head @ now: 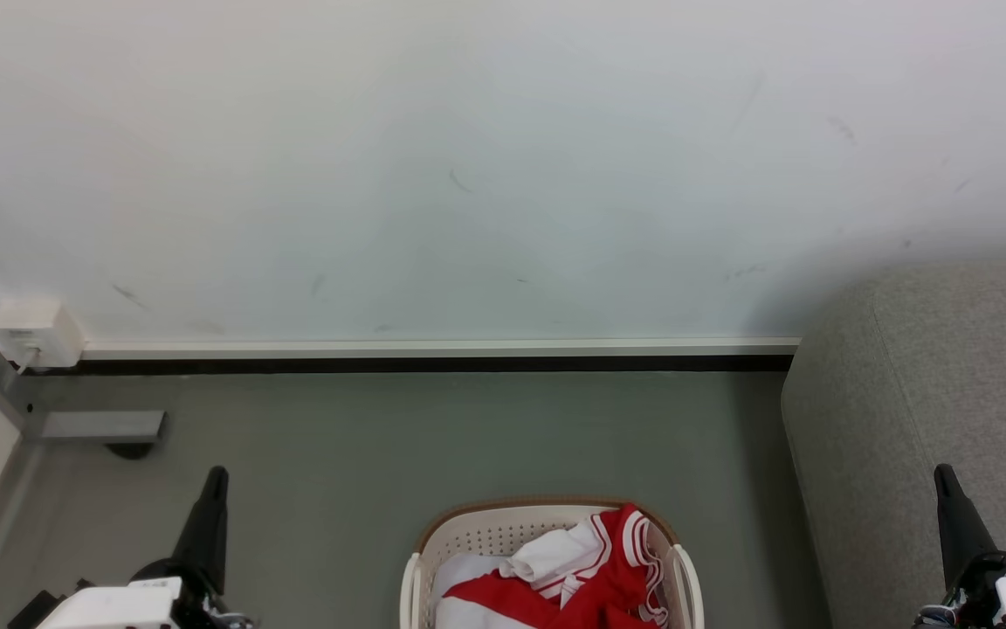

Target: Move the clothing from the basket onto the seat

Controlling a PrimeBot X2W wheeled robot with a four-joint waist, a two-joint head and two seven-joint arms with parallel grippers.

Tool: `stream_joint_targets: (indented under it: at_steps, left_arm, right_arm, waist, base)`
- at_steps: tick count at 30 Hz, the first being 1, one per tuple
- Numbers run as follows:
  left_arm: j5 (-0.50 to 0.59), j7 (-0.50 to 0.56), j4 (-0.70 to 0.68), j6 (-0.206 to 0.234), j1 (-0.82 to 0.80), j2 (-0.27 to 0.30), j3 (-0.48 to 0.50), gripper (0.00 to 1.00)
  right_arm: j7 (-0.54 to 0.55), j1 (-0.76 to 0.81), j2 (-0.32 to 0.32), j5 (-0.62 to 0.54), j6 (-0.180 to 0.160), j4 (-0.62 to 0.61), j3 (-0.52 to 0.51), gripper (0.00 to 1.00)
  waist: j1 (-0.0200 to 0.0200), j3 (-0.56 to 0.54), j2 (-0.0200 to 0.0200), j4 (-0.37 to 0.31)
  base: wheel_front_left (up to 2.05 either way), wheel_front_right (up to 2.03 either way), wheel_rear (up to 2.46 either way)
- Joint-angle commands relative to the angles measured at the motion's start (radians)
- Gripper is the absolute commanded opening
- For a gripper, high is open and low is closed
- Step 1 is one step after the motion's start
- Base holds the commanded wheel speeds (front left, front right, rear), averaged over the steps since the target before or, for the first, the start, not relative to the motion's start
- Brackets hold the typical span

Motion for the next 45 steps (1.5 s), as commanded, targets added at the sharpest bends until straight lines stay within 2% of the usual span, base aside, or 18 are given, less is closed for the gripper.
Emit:
stream_joint_targets:
  at_steps: [1, 15, 16, 23, 28, 34, 45]
  left_arm:
    - [-0.014, 0.003, -0.003, -0.005, -0.008, 0.003, 0.001, 0.00]
    - [-0.014, 0.003, -0.003, -0.005, -0.008, 0.003, 0.001, 0.00]
    - [0.000, 0.000, 0.000, 0.000, 0.000, 0.000, 0.000, 1.00]
    - [0.011, -0.023, 0.021, 0.005, 0.022, -0.007, -0.013, 1.00]
    - [0.032, -0.048, 0.019, 0.004, 0.024, -0.006, -0.023, 1.00]
    - [0.087, -0.076, 0.019, 0.003, 0.026, -0.005, -0.030, 1.00]
    - [0.262, -0.123, 0.021, 0.002, 0.030, -0.003, -0.032, 1.00]
  right_arm:
    - [0.003, -0.013, -0.008, 0.001, -0.002, -0.005, -0.004, 0.00]
    - [0.003, -0.013, -0.008, 0.001, -0.002, -0.005, -0.004, 0.00]
    - [0.000, 0.000, 0.000, 0.000, 0.000, 0.000, 0.000, 1.00]
    - [-0.023, 0.023, 0.010, -0.010, 0.000, 0.019, 0.022, 1.00]
    - [-0.048, 0.023, 0.009, -0.065, 0.000, 0.020, 0.034, 1.00]
    - [-0.076, 0.022, 0.008, -0.183, 0.000, 0.009, 0.045, 1.00]
    - [-0.123, 0.026, 0.005, -0.455, 0.000, -0.030, 0.070, 1.00]
  waist:
    - [0.0000, 0.000, 0.0000, 0.000]
    - [0.0000, 0.000, 0.0000, 0.000]
    - [0.0000, 0.000, 0.0000, 0.000]
    - [0.0000, 0.000, 0.0000, 0.001]
    - [0.0000, 0.000, 0.0000, 0.001]
    - [0.0000, 0.001, 0.0000, 0.003]
    - [0.0000, 0.002, 0.0000, 0.006]
  base:
    - [0.00, 0.00, 0.00]
    - [0.00, 0.00, 0.00]
    - [0.00, 0.00, 0.00]
    - [0.00, 0.00, 0.00]
    - [0.00, 0.00, 0.00]
    - [0.00, 0.00, 0.00]
    - [0.00, 0.00, 0.00]
